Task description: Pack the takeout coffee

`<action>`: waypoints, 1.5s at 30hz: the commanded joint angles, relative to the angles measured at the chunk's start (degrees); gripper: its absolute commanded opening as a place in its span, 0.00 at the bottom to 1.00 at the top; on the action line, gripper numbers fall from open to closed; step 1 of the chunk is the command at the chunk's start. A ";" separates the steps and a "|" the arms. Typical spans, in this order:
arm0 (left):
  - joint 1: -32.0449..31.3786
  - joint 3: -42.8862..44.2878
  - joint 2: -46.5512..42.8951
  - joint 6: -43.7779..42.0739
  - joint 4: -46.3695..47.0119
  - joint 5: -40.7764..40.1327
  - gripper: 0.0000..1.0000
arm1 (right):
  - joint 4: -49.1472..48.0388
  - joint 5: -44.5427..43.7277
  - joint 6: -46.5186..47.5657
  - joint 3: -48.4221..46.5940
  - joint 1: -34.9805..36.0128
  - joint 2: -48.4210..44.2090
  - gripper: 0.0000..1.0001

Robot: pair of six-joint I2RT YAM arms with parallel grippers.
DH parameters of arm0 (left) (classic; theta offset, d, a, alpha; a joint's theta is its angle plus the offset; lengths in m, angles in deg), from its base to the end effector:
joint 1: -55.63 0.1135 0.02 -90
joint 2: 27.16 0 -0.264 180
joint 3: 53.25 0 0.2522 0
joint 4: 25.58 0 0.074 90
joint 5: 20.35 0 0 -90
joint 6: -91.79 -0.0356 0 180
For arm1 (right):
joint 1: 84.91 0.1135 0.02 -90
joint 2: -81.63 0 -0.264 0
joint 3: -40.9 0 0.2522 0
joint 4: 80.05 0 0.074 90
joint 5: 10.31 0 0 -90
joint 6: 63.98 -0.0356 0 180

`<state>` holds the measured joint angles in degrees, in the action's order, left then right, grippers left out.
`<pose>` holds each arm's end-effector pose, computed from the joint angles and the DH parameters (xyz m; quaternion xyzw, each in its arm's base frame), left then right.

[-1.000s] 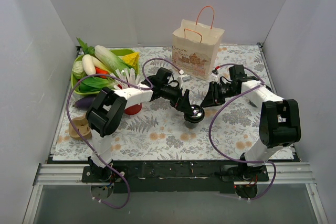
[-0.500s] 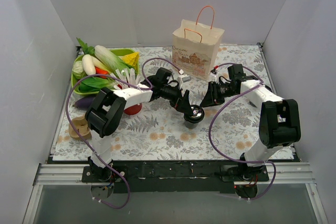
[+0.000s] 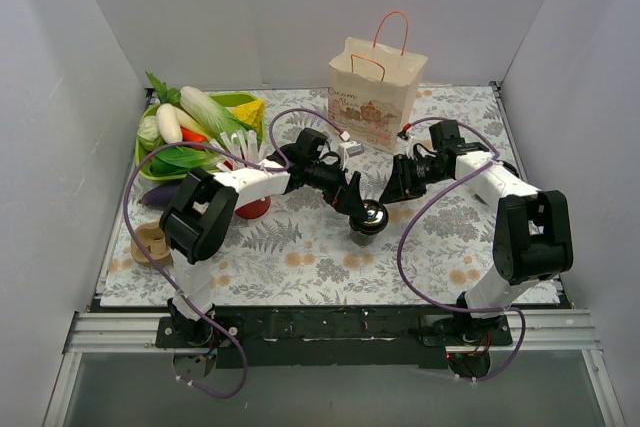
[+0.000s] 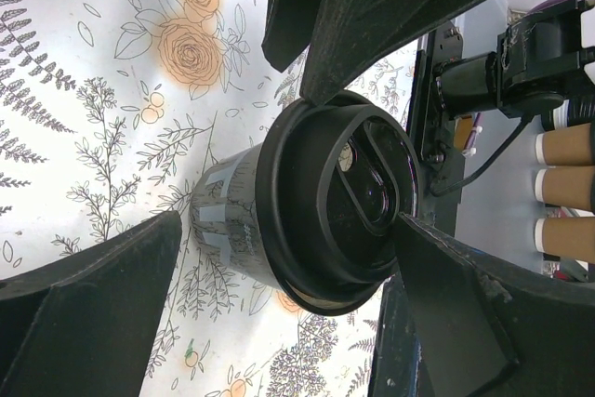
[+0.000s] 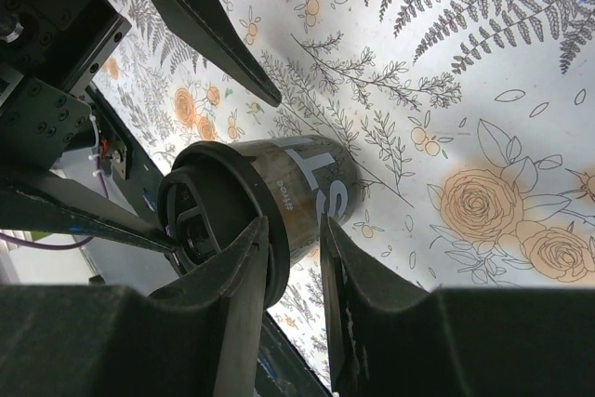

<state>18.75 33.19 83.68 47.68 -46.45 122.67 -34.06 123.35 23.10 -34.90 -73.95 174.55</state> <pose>0.3115 -0.2693 0.1883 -0.1043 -0.8383 0.5348 0.0174 0.3091 0.0849 0.2139 -0.1495 0.8946 0.3851 0.1706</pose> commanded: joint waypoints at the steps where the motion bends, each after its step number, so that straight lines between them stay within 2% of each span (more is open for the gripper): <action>1: 0.15 -0.97 -4.67 -1.68 -0.62 -2.12 0.98 | 1.87 -3.31 1.16 -1.77 1.25 -1.78 0.36; 26: 0.67 -5.36 -8.54 -4.75 -2.20 -5.38 0.98 | 2.49 -5.60 2.21 -3.17 4.42 -2.49 0.37; 45: 0.67 -11.51 -12.50 -7.66 3.33 -10.56 0.98 | 2.66 -6.57 2.74 -4.67 6.88 -1.96 0.37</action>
<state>19.18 23.53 74.48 43.14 -43.70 116.02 -31.81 117.66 24.81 -37.06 -67.50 173.48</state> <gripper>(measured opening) 0.981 0.369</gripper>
